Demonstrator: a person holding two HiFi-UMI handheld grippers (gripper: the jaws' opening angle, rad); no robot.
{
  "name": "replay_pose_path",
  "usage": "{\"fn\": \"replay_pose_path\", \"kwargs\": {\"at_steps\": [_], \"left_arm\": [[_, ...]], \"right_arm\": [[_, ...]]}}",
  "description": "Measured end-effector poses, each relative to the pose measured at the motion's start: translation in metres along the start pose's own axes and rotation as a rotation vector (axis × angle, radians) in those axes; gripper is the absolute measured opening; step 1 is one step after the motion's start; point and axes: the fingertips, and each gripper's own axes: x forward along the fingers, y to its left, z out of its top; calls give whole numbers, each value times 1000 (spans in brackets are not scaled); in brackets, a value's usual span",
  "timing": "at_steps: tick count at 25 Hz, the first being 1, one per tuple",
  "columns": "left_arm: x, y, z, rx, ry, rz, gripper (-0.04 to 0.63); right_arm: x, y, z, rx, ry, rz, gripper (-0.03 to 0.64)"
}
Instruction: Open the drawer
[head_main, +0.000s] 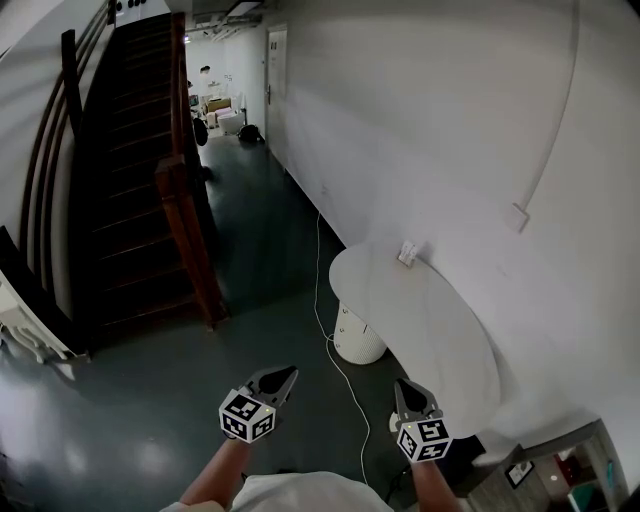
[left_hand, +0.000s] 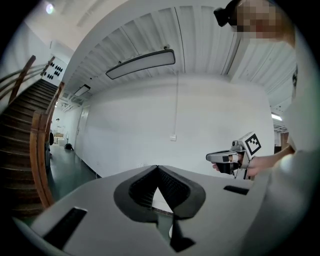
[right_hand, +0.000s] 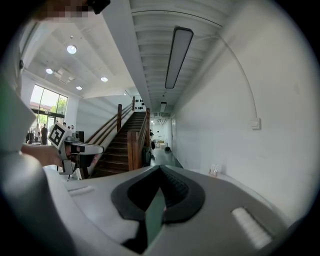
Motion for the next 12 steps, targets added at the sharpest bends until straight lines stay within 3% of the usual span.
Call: {"fn": "replay_pose_path", "kwargs": {"at_steps": [12], "left_arm": [[24, -26, -13, -15, 23, 25, 6]], "right_arm": [[-5, -32, -13, 16, 23, 43, 11]]}}
